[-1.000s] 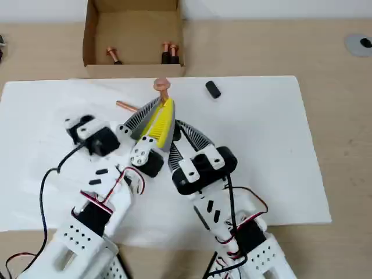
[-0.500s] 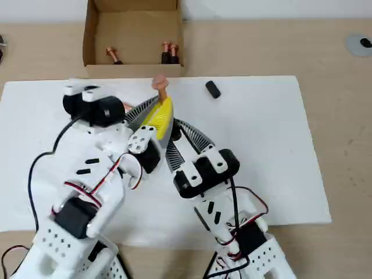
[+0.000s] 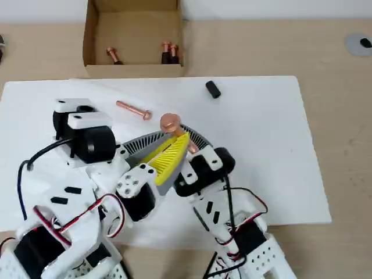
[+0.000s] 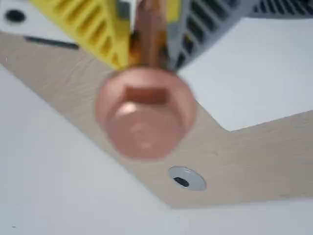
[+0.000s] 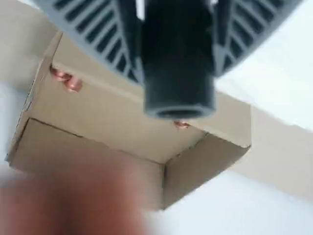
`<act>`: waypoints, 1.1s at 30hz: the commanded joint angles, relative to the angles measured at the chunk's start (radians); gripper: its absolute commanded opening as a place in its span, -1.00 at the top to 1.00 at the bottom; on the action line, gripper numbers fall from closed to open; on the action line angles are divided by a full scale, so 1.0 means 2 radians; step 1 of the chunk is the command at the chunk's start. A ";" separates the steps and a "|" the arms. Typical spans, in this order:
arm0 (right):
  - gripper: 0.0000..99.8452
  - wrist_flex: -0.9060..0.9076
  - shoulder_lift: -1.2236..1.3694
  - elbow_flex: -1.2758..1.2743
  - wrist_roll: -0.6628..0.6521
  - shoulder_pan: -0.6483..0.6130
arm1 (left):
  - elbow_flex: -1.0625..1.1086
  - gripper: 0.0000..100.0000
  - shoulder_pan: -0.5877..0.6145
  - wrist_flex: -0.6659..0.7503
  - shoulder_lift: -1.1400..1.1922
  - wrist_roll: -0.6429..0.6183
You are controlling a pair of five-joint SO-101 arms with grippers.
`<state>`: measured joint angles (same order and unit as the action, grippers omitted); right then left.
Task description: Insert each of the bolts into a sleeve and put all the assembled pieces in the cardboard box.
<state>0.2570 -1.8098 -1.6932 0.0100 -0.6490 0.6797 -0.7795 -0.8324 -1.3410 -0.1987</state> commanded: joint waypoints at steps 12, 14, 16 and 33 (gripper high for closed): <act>0.98 0.002 -0.060 0.026 -0.003 0.005 | 0.083 0.98 0.104 0.153 -0.047 0.147; 0.98 0.002 -0.060 0.029 -0.003 0.005 | 0.134 0.98 0.101 0.179 -0.068 0.148; 0.98 0.012 -0.060 0.030 -0.003 0.005 | 0.187 0.98 0.101 0.201 -0.092 0.148; 0.98 0.037 -0.060 0.055 -0.004 0.005 | 0.356 0.98 0.176 0.286 -0.228 0.148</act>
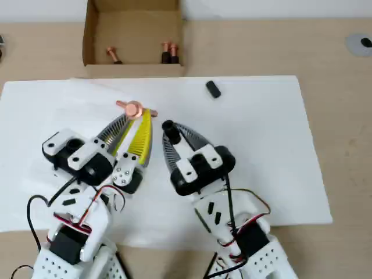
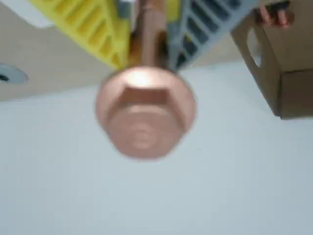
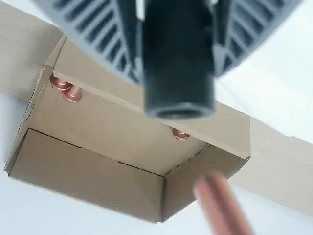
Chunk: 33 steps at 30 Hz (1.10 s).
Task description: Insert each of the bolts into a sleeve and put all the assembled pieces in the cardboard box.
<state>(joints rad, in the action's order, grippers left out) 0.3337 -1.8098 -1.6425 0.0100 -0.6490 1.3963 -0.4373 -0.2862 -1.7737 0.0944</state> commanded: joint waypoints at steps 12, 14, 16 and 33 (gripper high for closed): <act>0.98 -0.148 -0.059 -0.023 -0.064 0.045 | -0.002 0.98 0.004 0.041 -0.010 -0.002; 0.98 -0.148 -0.059 -0.023 -0.064 0.045 | 0.010 0.98 -0.002 0.077 -0.010 -0.002; 0.98 -0.148 -0.059 -0.023 -0.064 0.045 | 0.027 0.98 -0.013 0.116 -0.010 -0.002; 0.98 -0.140 -0.059 -0.023 -0.063 0.044 | 0.094 0.98 -0.066 0.242 -0.009 0.001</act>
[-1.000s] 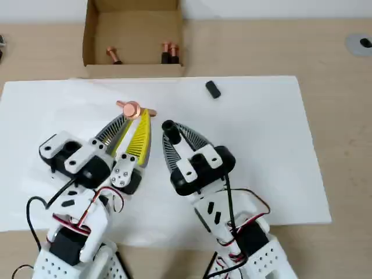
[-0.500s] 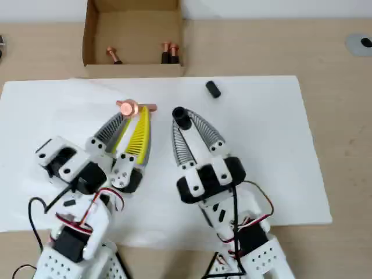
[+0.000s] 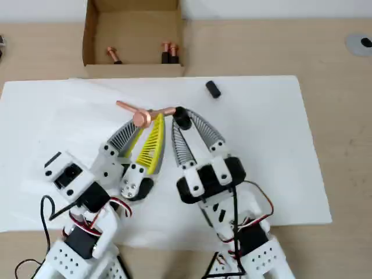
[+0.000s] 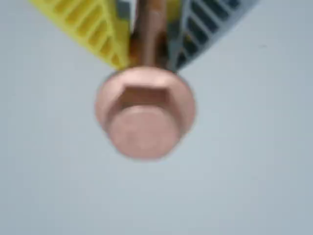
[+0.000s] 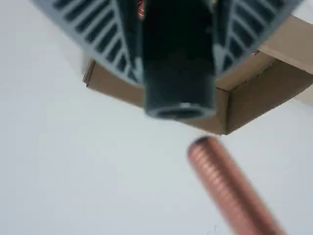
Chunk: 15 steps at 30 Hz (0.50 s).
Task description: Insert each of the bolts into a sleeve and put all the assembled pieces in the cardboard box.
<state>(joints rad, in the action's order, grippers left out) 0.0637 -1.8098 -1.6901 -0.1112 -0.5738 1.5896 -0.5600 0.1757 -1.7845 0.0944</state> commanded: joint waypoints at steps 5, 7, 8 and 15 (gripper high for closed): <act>0.98 -0.002 -0.059 0.001 0.018 0.008 | -0.004 0.98 -0.005 0.012 -0.003 0.001; 0.98 -0.008 -0.059 0.001 0.018 0.008 | -0.006 0.98 -0.005 0.012 -0.003 0.001; 0.98 -0.015 -0.059 0.001 0.018 0.008 | -0.006 0.98 -0.005 0.012 -0.003 0.000; 0.98 -0.040 -0.059 0.001 0.039 0.019 | -0.013 0.98 -0.005 0.027 -0.003 -0.001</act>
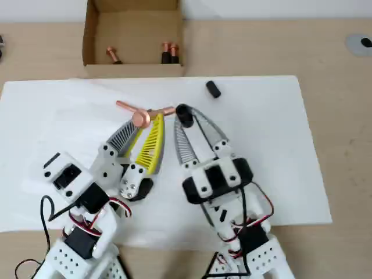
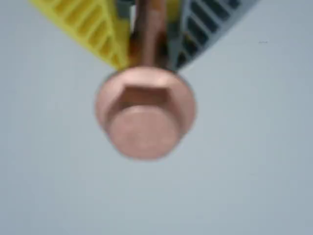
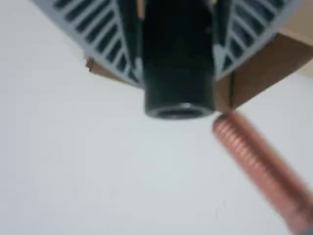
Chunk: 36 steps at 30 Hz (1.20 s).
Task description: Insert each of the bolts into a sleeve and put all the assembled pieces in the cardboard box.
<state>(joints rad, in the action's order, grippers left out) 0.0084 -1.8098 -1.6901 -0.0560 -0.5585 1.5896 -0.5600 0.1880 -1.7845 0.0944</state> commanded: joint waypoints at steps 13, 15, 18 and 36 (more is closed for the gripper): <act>0.98 -0.011 -0.059 0.001 0.016 0.013 | -0.050 0.98 -0.005 0.033 0.053 -0.001; 0.98 -0.011 -0.059 0.001 0.016 0.013 | -0.077 0.98 -0.003 0.033 0.102 -0.002; 0.98 -0.012 -0.059 0.001 0.028 0.014 | -0.134 0.98 -0.001 0.038 0.185 -0.002; 0.98 -0.015 -0.059 0.001 0.042 0.030 | -0.361 0.99 -0.005 -0.203 0.310 0.001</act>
<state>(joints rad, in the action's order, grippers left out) 0.0084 -1.8098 -1.6901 0.0192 -0.5094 1.0127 -0.5600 -0.0575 -1.1707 0.0944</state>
